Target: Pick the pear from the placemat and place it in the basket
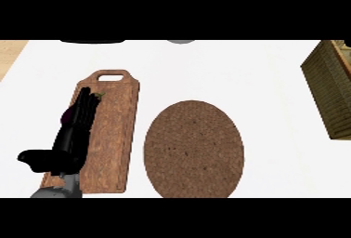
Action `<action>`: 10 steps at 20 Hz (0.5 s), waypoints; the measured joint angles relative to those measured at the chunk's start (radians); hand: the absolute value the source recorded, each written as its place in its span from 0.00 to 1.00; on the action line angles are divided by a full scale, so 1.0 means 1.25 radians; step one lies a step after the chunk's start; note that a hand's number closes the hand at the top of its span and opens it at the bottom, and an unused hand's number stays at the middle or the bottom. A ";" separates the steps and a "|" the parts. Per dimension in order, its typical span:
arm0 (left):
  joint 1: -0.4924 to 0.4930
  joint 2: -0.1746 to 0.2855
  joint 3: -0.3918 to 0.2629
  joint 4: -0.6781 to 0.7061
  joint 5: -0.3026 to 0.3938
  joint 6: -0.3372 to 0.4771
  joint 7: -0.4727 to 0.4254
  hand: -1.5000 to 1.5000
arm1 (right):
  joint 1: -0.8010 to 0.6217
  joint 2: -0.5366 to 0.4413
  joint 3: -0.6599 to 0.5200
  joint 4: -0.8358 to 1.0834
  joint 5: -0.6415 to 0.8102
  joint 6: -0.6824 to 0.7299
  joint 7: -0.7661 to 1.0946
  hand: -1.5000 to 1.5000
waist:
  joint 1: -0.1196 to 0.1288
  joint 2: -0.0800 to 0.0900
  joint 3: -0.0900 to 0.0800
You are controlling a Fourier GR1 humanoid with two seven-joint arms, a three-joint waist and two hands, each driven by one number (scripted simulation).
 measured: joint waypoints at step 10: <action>0.010 0.004 0.006 -0.022 -0.001 0.002 0.019 0.50 | 0.066 -0.006 -0.033 0.000 -0.019 -0.076 -0.008 0.00 | -0.007 -0.003 -0.001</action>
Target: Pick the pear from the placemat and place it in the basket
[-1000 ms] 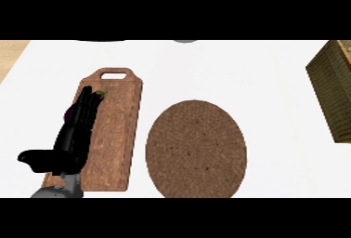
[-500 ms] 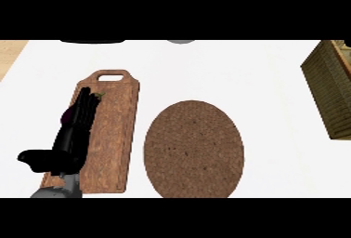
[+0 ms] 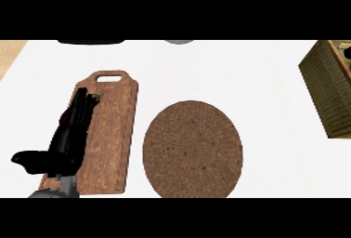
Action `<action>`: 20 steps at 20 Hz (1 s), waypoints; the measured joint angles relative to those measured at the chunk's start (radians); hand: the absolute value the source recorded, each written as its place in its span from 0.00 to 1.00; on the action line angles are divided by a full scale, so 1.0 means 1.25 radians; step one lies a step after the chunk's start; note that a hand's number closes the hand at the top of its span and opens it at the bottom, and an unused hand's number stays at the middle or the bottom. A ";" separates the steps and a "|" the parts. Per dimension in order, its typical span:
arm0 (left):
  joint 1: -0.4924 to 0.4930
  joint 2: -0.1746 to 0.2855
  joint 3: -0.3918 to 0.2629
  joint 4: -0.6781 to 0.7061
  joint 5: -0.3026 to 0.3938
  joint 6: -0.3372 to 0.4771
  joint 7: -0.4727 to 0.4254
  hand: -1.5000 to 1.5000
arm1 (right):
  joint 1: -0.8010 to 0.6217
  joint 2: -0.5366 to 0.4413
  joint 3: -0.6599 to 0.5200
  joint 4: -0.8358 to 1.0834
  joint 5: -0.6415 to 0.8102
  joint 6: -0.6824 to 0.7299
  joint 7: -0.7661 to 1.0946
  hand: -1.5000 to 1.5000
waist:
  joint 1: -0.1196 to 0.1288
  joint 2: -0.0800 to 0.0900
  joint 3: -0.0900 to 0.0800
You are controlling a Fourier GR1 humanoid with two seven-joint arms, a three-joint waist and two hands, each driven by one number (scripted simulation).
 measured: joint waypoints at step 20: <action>0.012 0.000 0.010 -0.007 -0.007 -0.005 0.003 0.50 | 0.002 -0.028 0.058 0.000 0.090 -0.141 0.022 0.00 | -0.012 -0.007 -0.002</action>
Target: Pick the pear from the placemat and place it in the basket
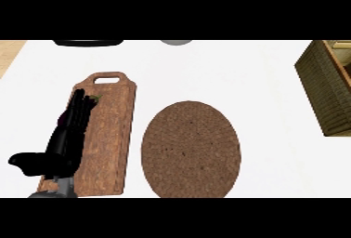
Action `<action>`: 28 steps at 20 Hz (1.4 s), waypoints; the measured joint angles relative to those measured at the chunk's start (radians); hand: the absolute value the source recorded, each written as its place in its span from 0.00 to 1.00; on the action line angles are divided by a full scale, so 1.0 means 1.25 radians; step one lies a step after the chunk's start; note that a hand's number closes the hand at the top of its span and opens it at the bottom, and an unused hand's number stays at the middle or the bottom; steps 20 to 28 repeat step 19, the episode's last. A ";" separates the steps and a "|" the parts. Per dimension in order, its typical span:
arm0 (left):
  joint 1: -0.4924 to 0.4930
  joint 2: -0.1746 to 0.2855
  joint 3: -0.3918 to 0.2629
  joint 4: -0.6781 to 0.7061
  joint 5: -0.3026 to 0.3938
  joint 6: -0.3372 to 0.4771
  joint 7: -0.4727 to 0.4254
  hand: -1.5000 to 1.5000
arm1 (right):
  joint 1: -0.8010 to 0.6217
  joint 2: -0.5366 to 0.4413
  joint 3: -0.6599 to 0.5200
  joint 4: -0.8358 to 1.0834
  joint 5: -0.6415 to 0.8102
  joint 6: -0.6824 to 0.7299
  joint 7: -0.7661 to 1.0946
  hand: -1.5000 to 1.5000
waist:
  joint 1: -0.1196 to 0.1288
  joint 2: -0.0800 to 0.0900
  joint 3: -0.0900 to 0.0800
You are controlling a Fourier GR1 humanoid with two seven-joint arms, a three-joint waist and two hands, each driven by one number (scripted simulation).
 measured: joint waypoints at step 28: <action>0.029 0.005 0.024 -0.002 0.003 0.010 0.009 0.50 | -0.127 -0.061 0.045 0.000 0.055 -0.050 0.030 0.00 | -0.047 -0.031 -0.005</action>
